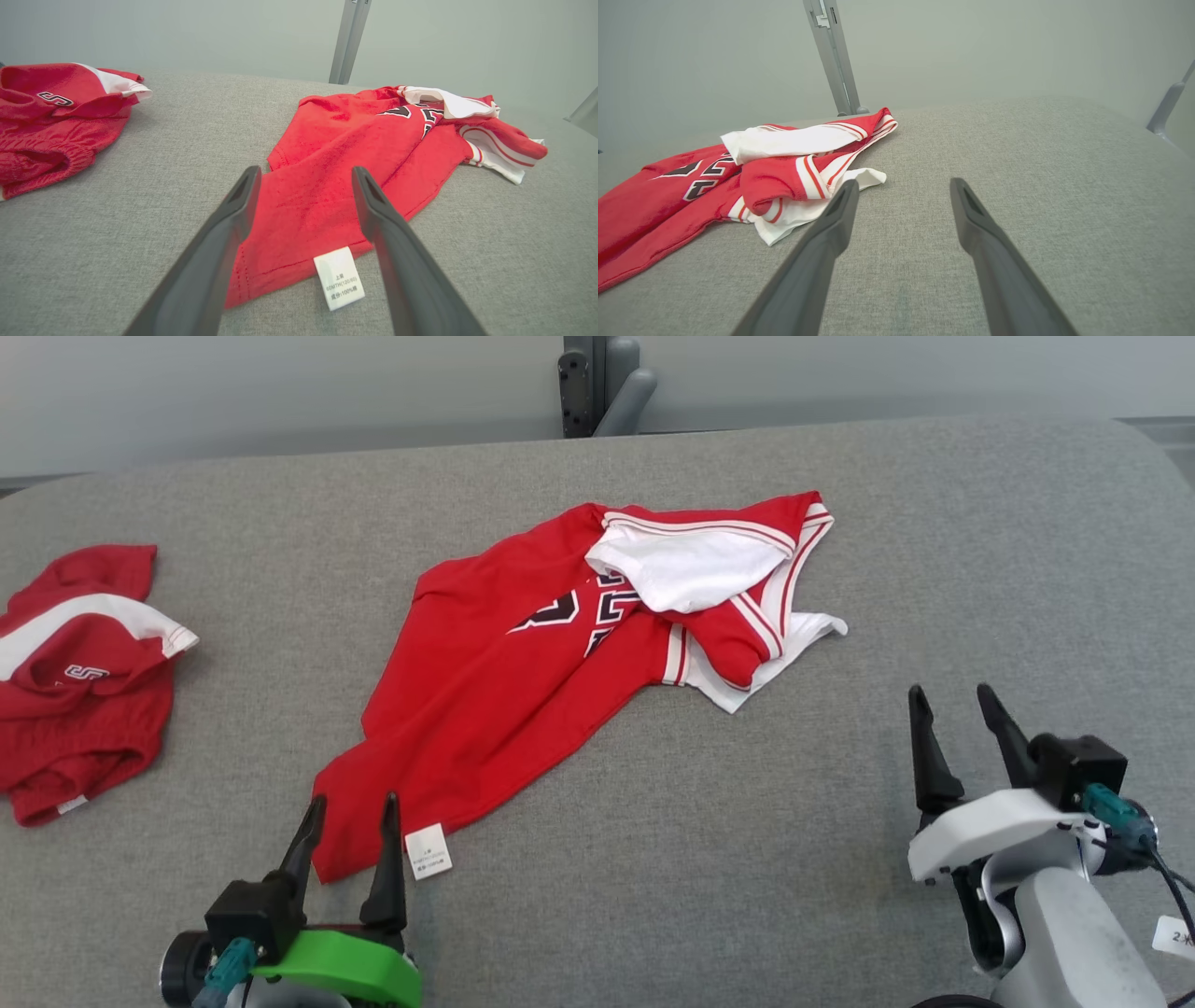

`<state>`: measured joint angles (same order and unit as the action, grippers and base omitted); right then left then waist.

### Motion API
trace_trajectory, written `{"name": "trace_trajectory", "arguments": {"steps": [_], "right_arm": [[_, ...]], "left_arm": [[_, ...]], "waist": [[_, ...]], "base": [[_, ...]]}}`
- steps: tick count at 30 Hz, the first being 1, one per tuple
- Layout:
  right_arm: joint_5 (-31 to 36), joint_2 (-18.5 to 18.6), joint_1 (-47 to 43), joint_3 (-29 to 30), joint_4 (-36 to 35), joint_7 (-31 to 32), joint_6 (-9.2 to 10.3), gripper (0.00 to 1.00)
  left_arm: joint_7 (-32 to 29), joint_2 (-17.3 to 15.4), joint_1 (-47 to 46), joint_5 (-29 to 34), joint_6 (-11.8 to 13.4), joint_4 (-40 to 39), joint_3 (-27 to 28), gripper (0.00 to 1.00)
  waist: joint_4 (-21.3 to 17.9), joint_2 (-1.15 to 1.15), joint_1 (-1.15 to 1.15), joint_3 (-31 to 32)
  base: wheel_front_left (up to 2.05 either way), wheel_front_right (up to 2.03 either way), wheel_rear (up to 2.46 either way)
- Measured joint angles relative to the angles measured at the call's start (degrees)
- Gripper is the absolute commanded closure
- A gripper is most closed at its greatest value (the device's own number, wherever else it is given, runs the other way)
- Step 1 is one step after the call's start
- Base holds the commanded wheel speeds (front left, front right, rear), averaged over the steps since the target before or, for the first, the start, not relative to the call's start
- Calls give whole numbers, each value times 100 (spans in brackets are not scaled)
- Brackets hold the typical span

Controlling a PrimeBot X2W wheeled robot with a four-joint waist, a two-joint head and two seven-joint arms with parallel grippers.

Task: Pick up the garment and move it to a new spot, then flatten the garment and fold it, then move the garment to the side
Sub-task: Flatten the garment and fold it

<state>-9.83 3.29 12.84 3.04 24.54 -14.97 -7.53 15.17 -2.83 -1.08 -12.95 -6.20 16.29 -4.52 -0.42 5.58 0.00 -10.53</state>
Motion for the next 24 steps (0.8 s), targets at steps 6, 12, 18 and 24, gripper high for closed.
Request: {"name": "trace_trajectory", "arguments": {"steps": [6, 12, 18, 24], "right_arm": [[134, 203, 703, -69, 347, 0, 0, 0], [15, 240, 1272, 1, 954, 0, -1, 0], [-78, 261, 1666, 156, 1734, 0, 0, 0], [-178, 240, 1785, 266, 1947, -9, 0, 56]], "left_arm": [[0, 1, -314, -67, 15, -207, -230, 0], [0, 1, -461, -85, 22, -319, -338, 0], [0, 0, -517, -138, 66, -322, -390, 0], [0, 0, -516, -163, 74, -333, -408, 0]], "waist": [[176, 0, 0, -384], [547, 0, 0, -711], [992, 0, 0, -976], [1236, 0, 0, -1126]], "base": [[0, 0, 0], [0, 0, 0], [0, 0, 0], [0, 0, 0]]}}
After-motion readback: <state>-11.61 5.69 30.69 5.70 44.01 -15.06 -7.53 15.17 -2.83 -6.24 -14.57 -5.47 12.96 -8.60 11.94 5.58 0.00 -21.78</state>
